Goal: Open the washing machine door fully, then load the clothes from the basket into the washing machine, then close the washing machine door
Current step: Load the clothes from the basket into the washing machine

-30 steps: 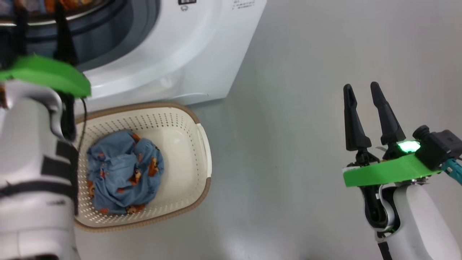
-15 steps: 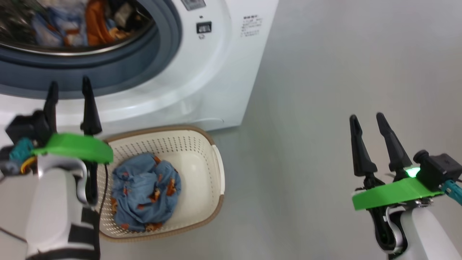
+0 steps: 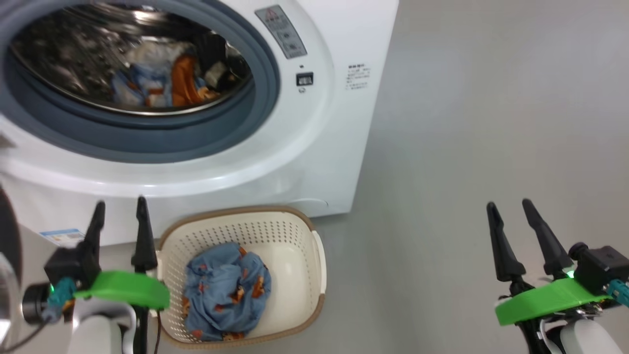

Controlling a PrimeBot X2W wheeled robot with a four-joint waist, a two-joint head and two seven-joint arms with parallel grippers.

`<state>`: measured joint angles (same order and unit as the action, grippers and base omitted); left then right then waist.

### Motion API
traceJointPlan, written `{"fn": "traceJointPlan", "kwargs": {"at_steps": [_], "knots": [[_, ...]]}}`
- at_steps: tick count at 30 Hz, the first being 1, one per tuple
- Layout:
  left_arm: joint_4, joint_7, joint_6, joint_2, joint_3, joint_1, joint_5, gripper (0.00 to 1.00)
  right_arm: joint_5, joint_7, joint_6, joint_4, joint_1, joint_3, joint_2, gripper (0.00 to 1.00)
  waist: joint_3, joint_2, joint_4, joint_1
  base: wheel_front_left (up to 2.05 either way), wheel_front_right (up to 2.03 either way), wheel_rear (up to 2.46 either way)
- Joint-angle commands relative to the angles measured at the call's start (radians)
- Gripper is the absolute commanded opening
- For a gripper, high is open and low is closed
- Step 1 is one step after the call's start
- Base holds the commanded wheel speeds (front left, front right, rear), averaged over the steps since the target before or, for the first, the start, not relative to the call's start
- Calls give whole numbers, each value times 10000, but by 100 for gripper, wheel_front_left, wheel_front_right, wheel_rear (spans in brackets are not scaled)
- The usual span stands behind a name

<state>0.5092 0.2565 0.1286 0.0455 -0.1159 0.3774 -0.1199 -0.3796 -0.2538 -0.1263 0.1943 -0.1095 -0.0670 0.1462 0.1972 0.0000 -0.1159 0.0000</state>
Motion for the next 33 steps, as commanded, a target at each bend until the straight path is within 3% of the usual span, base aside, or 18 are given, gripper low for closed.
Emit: {"fn": "traceJointPlan", "kwargs": {"at_steps": [1,18,33], "knots": [[-393,53,20,221,-254,-265,83,100,-49,-80,-44,-186,88,-235,245,100,-424,0,305,0,0,0,0],[-1478,53,19,75,-215,-2619,-27,100,-73,-80,-44,-92,1013,-183,580,100,-1502,0,729,0,0,0,0],[-2204,53,-81,49,-230,-3349,-392,100,-40,-80,-44,-205,1077,-71,576,100,-1430,0,768,0,0,0,0]]}}
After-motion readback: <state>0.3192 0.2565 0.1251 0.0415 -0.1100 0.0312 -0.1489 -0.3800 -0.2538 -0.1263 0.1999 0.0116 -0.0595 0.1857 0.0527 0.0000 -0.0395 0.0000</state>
